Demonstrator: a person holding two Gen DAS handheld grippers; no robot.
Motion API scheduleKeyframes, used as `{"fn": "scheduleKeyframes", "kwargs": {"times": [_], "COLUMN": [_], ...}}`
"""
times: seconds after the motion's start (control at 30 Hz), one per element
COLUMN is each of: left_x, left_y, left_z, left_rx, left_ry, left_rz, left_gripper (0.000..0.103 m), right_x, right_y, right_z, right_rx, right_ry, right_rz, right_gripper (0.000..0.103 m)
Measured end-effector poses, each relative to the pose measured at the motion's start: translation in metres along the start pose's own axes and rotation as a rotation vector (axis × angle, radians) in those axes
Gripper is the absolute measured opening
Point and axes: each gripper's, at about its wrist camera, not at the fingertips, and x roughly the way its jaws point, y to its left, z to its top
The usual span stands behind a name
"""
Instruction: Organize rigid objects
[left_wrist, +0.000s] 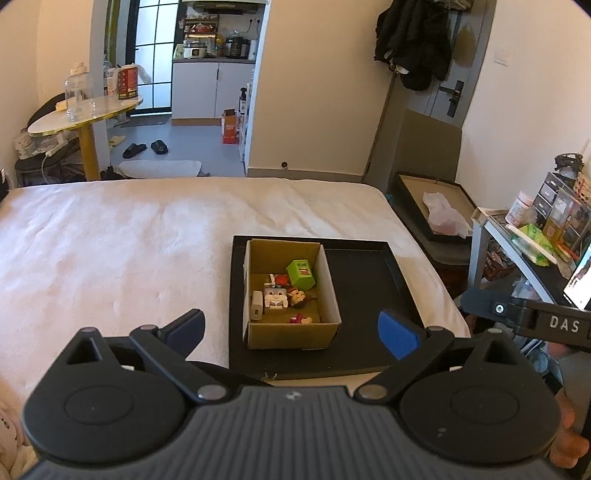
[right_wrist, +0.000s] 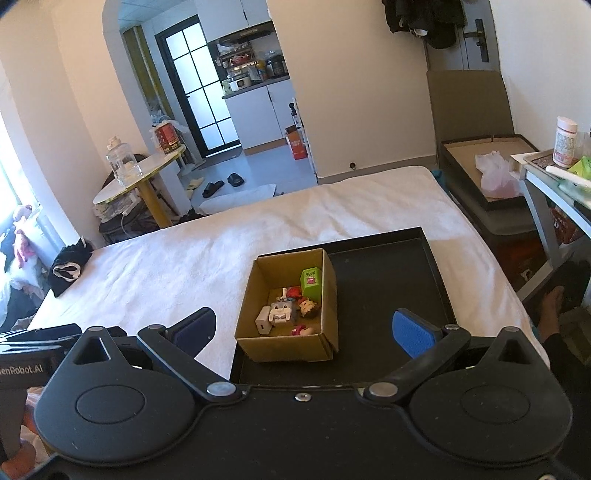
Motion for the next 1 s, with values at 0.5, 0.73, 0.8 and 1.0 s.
{"fn": "scheduleKeyframes", "kwargs": {"times": [0.5, 0.73, 0.8, 1.0], "left_x": [0.0028, 0.0042, 0.0046, 0.0052], "left_y": [0.0025, 0.0006, 0.0010, 0.0038], "left_z": [0.0015, 0.0006, -0.0001, -0.0008], "left_rx": [-0.004, 0.002, 0.002, 0.000], "left_ry": [0.019, 0.021, 0.024, 0.027], "left_rz": [0.002, 0.005, 0.004, 0.007], "left_gripper": [0.100, 0.100, 0.100, 0.100], "right_x": [-0.0008, -0.0008, -0.0010, -0.0013], "right_y": [-0.0010, 0.0001, 0.0010, 0.0023], "right_z": [0.0012, 0.0009, 0.0011, 0.0005], "right_rx": [0.001, -0.010, -0.014, -0.032], "right_ry": [0.003, 0.004, 0.005, 0.006], "right_rz": [-0.001, -0.001, -0.001, 0.007], "right_gripper": [0.103, 0.103, 0.103, 0.103]}}
